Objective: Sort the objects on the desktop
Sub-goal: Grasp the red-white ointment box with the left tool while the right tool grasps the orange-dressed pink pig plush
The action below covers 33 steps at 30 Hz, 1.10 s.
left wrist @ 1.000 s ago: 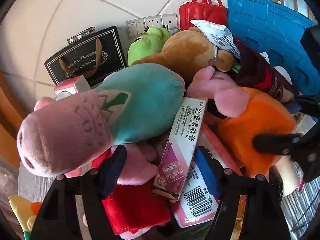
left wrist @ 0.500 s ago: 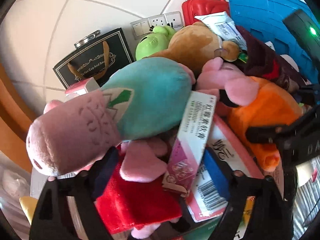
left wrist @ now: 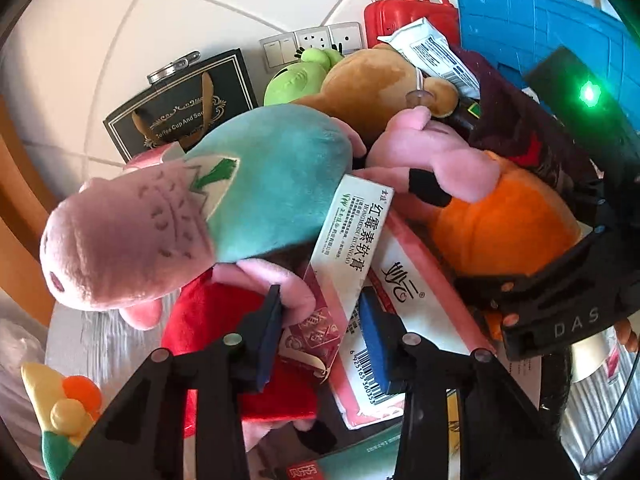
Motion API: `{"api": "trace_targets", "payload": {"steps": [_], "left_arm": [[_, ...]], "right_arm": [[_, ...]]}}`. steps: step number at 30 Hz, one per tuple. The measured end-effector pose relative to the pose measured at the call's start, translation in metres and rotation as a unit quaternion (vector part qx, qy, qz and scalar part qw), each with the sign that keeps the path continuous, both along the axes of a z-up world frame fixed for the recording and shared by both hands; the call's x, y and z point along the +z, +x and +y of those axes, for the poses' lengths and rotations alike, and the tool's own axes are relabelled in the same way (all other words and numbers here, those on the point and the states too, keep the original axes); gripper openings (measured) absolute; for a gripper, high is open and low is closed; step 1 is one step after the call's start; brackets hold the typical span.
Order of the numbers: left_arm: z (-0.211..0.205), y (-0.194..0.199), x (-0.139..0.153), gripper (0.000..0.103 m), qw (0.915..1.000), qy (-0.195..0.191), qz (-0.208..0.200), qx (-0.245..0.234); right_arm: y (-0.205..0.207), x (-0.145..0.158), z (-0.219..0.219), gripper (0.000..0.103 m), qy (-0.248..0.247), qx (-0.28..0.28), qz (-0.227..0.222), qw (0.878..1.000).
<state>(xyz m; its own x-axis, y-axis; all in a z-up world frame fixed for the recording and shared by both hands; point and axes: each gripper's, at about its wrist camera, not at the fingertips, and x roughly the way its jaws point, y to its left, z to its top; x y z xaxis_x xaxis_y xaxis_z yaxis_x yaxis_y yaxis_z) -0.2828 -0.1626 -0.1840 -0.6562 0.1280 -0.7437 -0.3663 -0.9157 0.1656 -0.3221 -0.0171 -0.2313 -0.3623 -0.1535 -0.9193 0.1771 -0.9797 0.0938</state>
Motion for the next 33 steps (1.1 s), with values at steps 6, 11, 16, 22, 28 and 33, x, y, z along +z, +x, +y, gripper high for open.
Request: {"api": "trace_targets", "payload": {"steps": [6, 11, 16, 22, 28, 33], "left_arm": [[0.001, 0.004, 0.003, 0.033, 0.9999, 0.010, -0.003, 0.001], [0.004, 0.022, 0.014, 0.000, 0.9992, 0.036, -0.005, -0.015], [0.003, 0.036, 0.005, 0.000, 0.9991, 0.036, -0.021, -0.008], [-0.003, 0.014, 0.013, 0.000, 0.9980, 0.053, -0.034, 0.008], [0.006, -0.009, 0.006, 0.033, 0.9994, 0.009, -0.026, -0.022], [0.005, -0.016, 0.008, 0.048, 0.9995, 0.008, -0.017, -0.026]], "right_arm": [[0.006, 0.005, 0.004, 0.099, -0.024, -0.002, 0.032, 0.999], [0.030, 0.029, 0.007, 0.084, -0.018, 0.025, 0.078, 0.996], [0.060, 0.046, 0.019, 0.082, -0.028, 0.055, 0.080, 0.995], [0.072, 0.049, 0.023, 0.084, -0.038, 0.059, 0.056, 0.996], [0.066, 0.053, 0.016, 0.085, -0.056, 0.055, 0.043, 0.996], [0.060, 0.054, 0.014, 0.086, -0.062, 0.052, 0.033, 0.996]]}}
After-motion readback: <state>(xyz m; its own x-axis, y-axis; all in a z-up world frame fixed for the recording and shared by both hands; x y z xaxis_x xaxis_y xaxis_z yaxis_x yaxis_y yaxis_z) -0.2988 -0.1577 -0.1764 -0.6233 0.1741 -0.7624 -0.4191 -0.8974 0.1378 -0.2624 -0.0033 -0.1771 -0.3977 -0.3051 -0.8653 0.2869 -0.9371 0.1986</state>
